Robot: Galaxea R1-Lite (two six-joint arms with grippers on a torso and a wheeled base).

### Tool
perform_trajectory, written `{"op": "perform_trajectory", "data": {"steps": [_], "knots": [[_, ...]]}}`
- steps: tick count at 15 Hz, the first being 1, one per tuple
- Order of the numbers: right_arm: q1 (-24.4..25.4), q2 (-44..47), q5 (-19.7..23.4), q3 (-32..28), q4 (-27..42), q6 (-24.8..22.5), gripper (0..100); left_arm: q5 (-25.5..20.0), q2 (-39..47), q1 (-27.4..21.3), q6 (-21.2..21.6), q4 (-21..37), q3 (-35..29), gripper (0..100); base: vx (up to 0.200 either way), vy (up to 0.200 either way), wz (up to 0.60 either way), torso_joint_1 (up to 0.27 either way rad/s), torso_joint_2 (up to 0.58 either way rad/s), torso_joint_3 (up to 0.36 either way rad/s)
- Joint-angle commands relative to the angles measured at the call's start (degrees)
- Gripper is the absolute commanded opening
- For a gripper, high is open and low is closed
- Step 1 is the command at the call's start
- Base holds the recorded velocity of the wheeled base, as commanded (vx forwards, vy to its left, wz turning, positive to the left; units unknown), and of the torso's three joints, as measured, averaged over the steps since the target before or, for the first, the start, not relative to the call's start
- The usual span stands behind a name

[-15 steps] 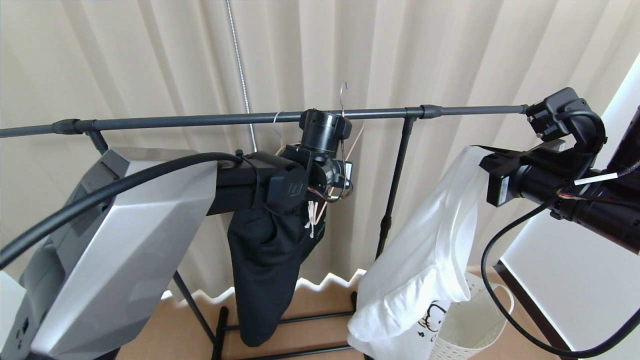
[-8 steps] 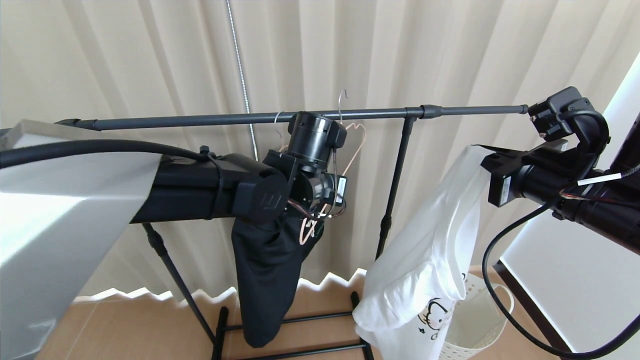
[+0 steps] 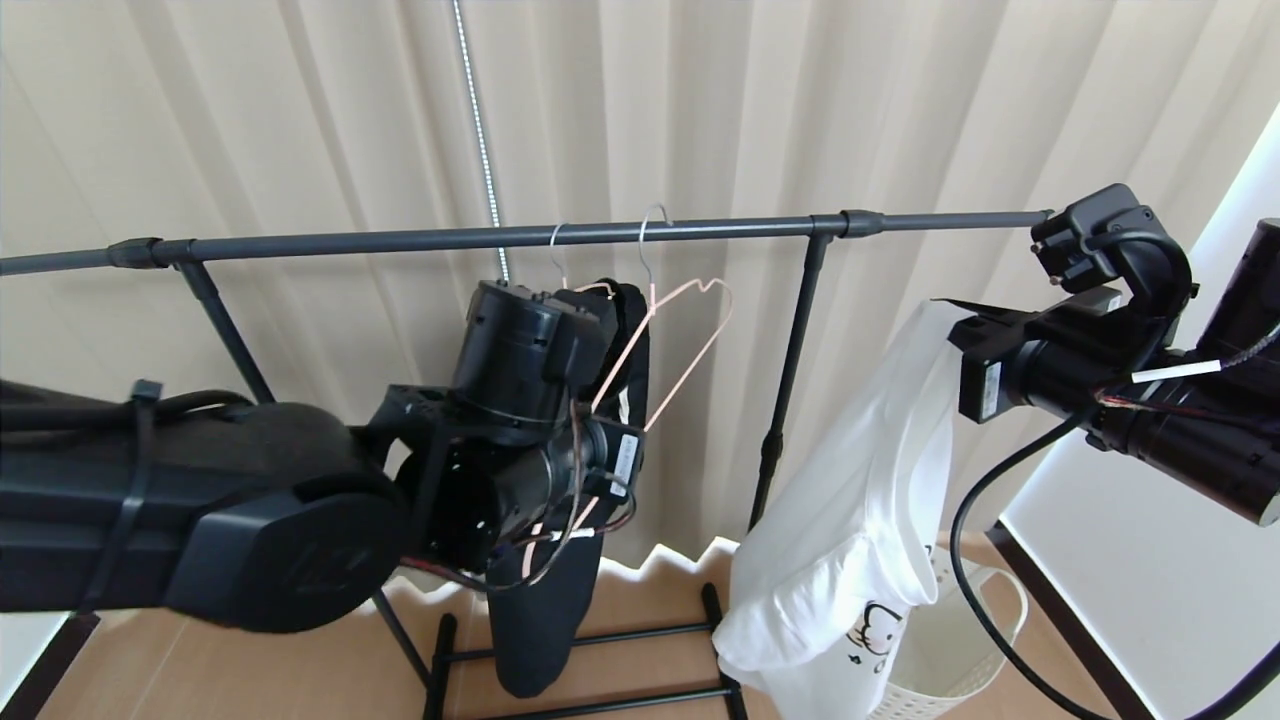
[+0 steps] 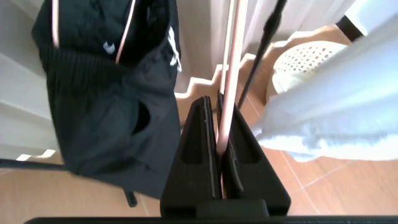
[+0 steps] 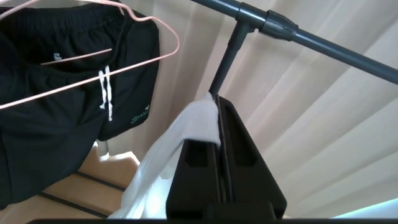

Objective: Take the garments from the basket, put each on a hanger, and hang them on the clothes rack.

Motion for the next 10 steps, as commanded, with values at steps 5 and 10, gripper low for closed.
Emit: {"op": "perform_trajectory", "data": {"steps": [5, 10], "knots": [[2.62, 0.21, -14.67, -1.40, -0.03, -1.50, 0, -4.45, -12.17, -2.67, 3.06, -20.82, 27.32, 0, 0.000, 0.000, 0.00, 0.000, 0.00, 0.000], [2.44, 4.52, -21.70, -5.45, -0.21, -2.12, 0, -9.28, -11.38, -2.67, 8.33, -31.72, 33.12, 0, 0.000, 0.000, 0.00, 0.000, 0.00, 0.000]]}}
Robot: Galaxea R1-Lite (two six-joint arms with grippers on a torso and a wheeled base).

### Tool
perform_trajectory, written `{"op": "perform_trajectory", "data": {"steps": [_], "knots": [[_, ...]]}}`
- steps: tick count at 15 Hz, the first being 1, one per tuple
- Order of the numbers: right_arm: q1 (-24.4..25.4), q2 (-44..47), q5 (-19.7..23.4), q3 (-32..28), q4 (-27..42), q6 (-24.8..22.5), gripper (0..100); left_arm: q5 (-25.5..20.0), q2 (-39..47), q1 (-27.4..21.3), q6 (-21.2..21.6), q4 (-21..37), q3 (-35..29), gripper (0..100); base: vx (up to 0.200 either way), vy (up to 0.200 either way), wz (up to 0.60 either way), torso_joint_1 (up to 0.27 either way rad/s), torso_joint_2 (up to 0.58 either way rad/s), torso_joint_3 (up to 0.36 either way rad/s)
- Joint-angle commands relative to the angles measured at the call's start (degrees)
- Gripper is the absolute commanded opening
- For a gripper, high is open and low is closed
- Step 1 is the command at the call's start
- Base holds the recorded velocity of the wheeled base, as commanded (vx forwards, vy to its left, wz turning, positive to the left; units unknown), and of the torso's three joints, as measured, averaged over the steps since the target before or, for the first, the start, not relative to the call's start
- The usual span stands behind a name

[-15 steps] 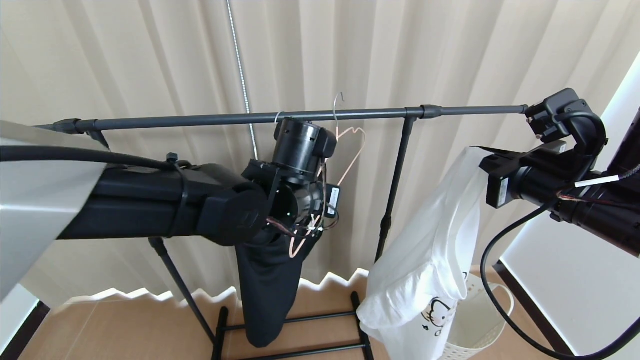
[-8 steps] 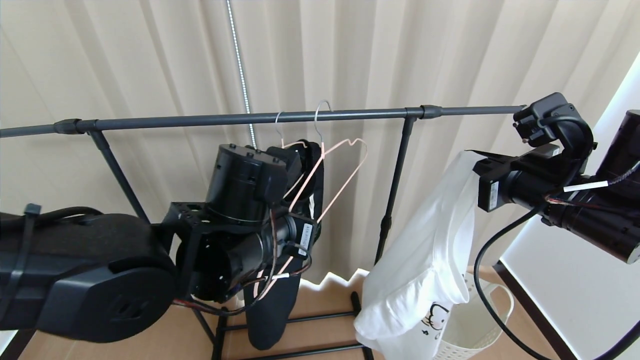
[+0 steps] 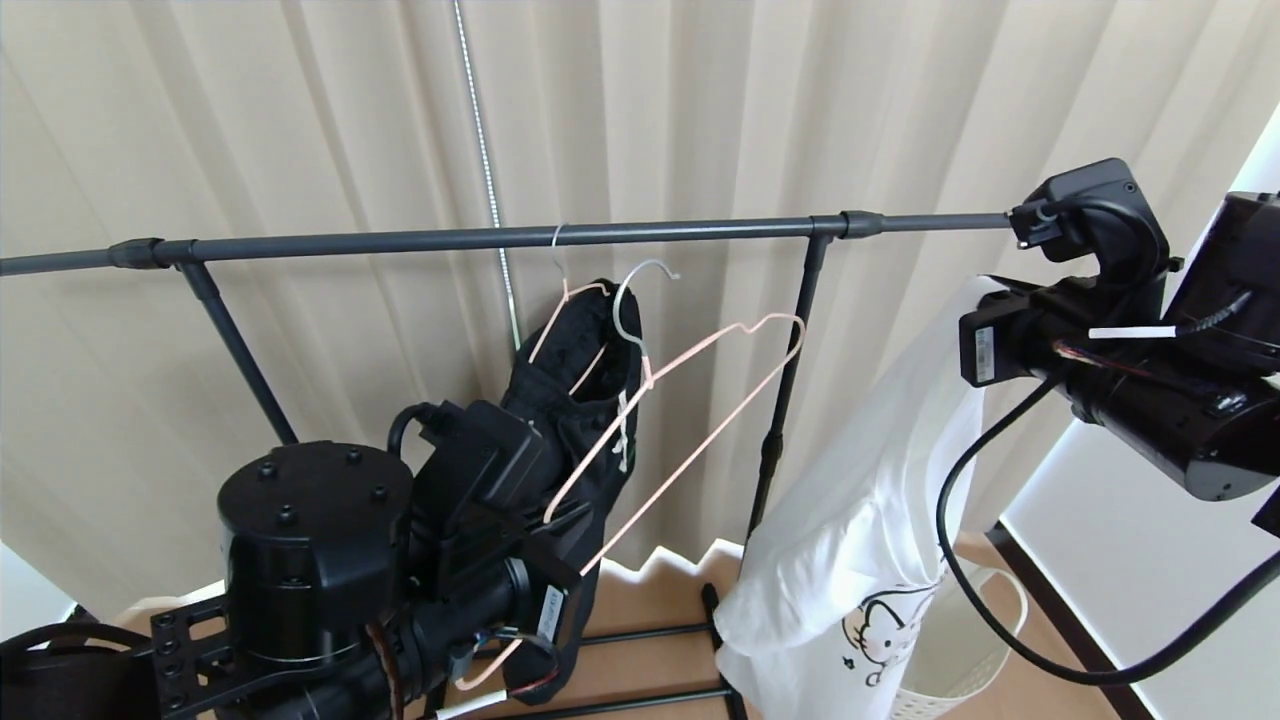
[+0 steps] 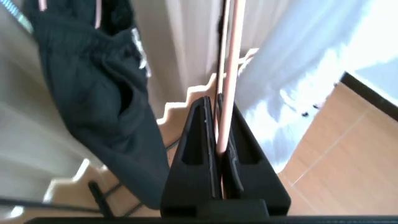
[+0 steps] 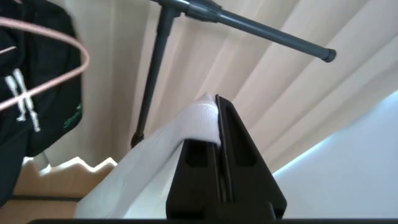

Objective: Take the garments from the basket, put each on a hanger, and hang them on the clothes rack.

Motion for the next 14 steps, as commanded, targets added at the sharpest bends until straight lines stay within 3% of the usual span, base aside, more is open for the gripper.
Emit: {"op": "perform_trajectory", "data": {"steps": [1, 7, 9, 14], "knots": [[-0.18, 3.19, -0.22, -2.55, 0.01, -0.03, 0, -0.27, -0.24, -0.18, -0.01, -0.34, 1.10, 0, 0.000, 0.000, 0.00, 0.000, 0.00, 0.000], [-1.15, 10.75, -5.67, -7.04, -0.60, 0.14, 0, -2.73, 1.43, -0.70, 1.22, -3.15, 3.12, 0, 0.000, 0.000, 0.00, 0.000, 0.00, 0.000], [-1.32, 14.27, -8.49, -8.53, -5.96, 0.05, 0, -4.75, 1.78, -0.97, 1.22, -3.24, 3.74, 0, 0.000, 0.000, 0.00, 0.000, 0.00, 0.000], [-1.50, 15.06, -8.84, -9.15, -7.46, 0.05, 0, -4.75, 1.60, -3.25, 0.69, -3.33, 4.09, 0, 0.000, 0.000, 0.00, 0.000, 0.00, 0.000]]}}
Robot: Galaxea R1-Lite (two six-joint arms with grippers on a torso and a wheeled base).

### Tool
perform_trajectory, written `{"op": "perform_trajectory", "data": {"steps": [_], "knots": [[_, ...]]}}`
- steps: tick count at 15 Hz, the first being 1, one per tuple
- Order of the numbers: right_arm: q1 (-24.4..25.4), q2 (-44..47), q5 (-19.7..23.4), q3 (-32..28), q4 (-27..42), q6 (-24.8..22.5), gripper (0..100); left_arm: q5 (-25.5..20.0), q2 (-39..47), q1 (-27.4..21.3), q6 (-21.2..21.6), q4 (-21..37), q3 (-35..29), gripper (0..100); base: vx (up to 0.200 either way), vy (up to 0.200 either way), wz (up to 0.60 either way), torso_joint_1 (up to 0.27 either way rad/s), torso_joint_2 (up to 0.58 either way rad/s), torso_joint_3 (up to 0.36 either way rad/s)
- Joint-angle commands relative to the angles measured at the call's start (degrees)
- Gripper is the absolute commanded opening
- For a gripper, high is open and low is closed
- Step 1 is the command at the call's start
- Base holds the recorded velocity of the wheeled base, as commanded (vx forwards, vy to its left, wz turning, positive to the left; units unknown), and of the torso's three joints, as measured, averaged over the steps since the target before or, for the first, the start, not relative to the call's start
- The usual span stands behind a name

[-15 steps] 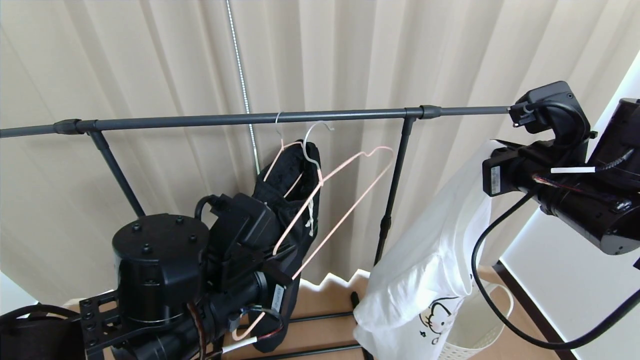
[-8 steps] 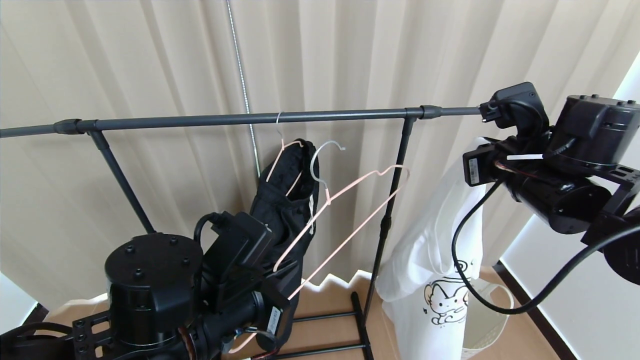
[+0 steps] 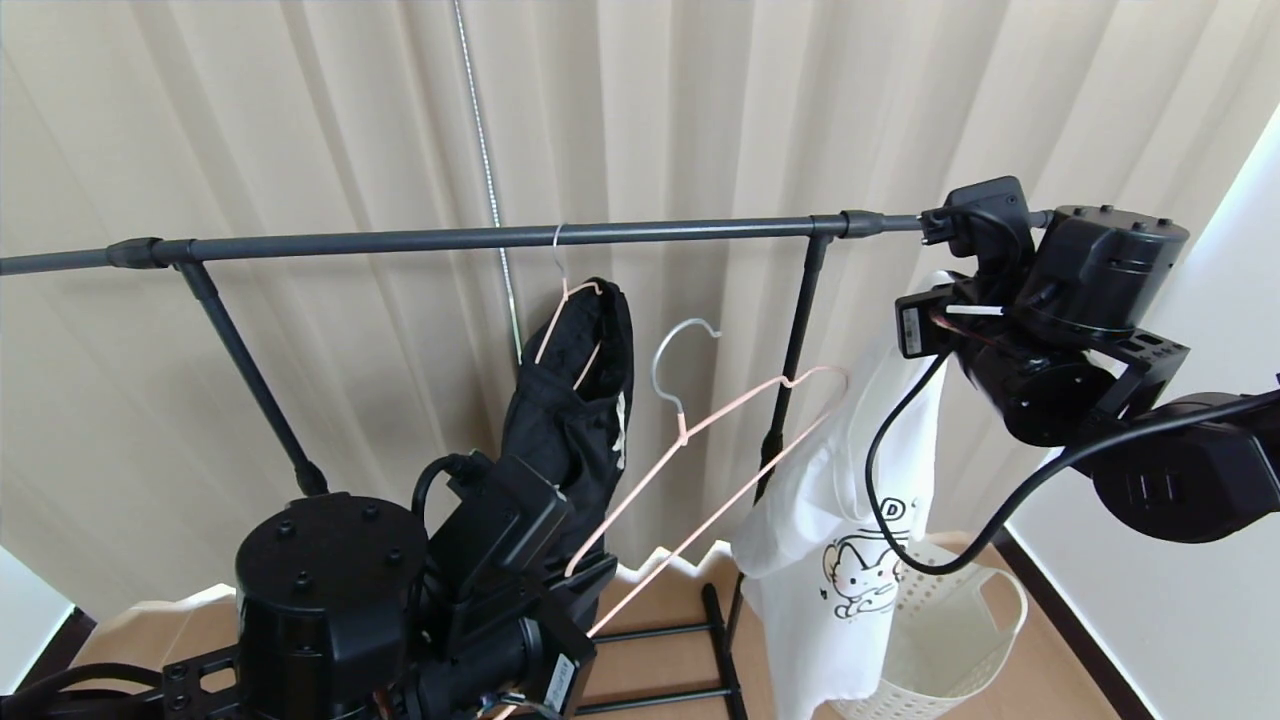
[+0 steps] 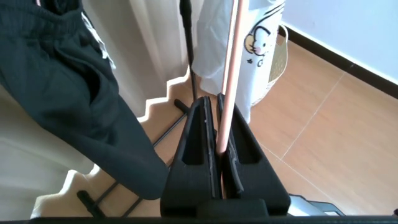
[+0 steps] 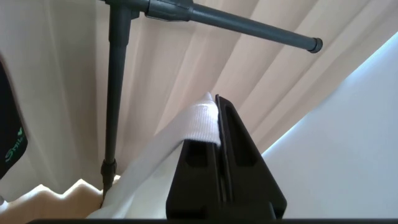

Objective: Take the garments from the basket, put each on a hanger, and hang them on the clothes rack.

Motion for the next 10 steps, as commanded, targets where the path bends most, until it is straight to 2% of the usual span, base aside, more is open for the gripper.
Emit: {"op": "perform_trajectory", "data": {"steps": [1, 4, 10], "knots": [[0.00, 0.67, -0.01, -0.08, -0.02, 0.08, 0, 0.04, 0.37, -0.81, -0.08, -0.37, 0.06, 0, 0.000, 0.000, 0.00, 0.000, 0.00, 0.000], [0.62, 0.76, -0.01, 0.45, -0.02, 0.17, 0, 0.13, 1.60, -0.81, -0.51, -3.71, 0.15, 0, 0.000, 0.000, 0.00, 0.000, 0.00, 0.000], [3.08, 1.11, 0.08, 0.89, -0.99, 0.26, 0, 0.04, 2.40, -1.60, -1.48, -4.07, 0.15, 0, 0.000, 0.000, 0.00, 0.000, 0.00, 0.000]]}}
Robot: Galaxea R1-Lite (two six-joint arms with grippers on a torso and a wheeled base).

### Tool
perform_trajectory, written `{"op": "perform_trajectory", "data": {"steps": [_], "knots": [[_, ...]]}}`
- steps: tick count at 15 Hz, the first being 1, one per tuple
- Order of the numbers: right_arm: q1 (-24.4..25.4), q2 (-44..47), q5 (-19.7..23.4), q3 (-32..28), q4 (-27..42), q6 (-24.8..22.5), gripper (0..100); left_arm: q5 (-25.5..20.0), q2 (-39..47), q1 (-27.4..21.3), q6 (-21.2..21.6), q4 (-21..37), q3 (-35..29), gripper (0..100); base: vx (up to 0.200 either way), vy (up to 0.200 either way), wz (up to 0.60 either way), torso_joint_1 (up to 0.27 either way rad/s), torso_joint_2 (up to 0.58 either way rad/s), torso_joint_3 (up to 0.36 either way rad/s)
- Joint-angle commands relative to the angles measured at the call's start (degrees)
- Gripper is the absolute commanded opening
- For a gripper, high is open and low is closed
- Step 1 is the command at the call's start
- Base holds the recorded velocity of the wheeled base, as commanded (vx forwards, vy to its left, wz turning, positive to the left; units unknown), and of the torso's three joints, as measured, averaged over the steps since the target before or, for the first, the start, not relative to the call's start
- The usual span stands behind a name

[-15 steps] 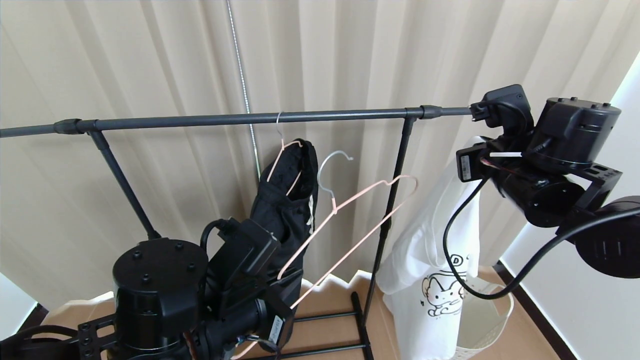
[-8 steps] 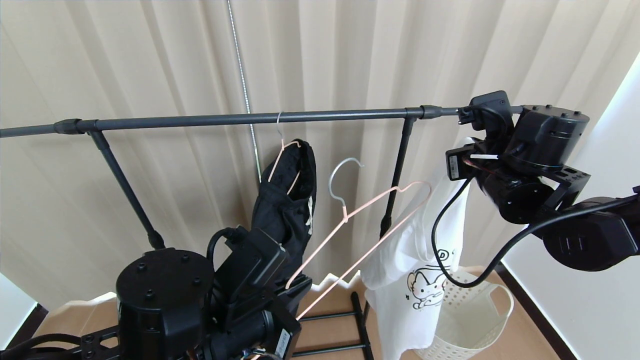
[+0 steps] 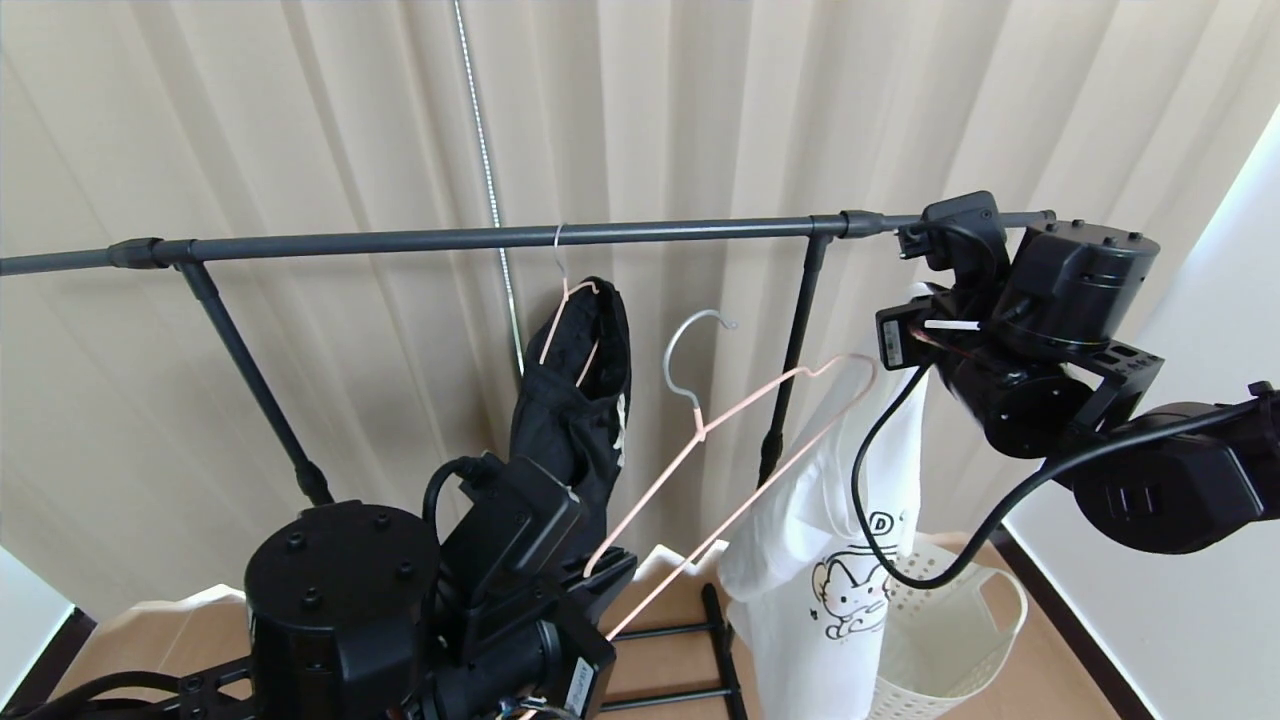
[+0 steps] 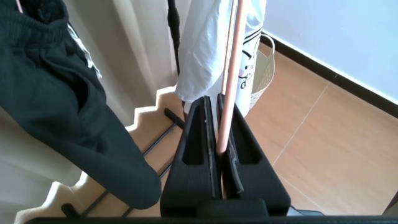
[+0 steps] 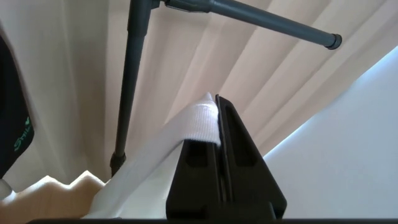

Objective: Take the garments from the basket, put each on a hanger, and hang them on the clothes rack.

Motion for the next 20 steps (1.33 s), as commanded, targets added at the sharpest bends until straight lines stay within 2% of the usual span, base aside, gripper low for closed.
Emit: {"op": "perform_trajectory", "data": {"steps": [1, 9, 13, 20], "knots": [[2.06, 0.20, -0.14, 1.01, -1.63, -0.04, 0, 0.13, 1.18, -0.06, 0.02, -0.07, -0.26, 0, 0.000, 0.000, 0.00, 0.000, 0.00, 0.000], [5.75, -0.42, -0.22, 3.82, -2.07, 0.05, 0, 0.57, 2.15, 0.02, -2.97, -0.16, -2.10, 0, 0.000, 0.000, 0.00, 0.000, 0.00, 0.000], [8.65, -0.59, 0.04, 5.85, -5.76, -0.12, 0, 0.48, 2.15, 0.02, -2.97, -0.25, -2.02, 0, 0.000, 0.000, 0.00, 0.000, 0.00, 0.000], [17.70, -1.47, -0.05, 9.54, -9.01, -0.12, 0, 0.39, 2.23, 0.02, -2.97, -0.16, -1.84, 0, 0.000, 0.000, 0.00, 0.000, 0.00, 0.000]]}}
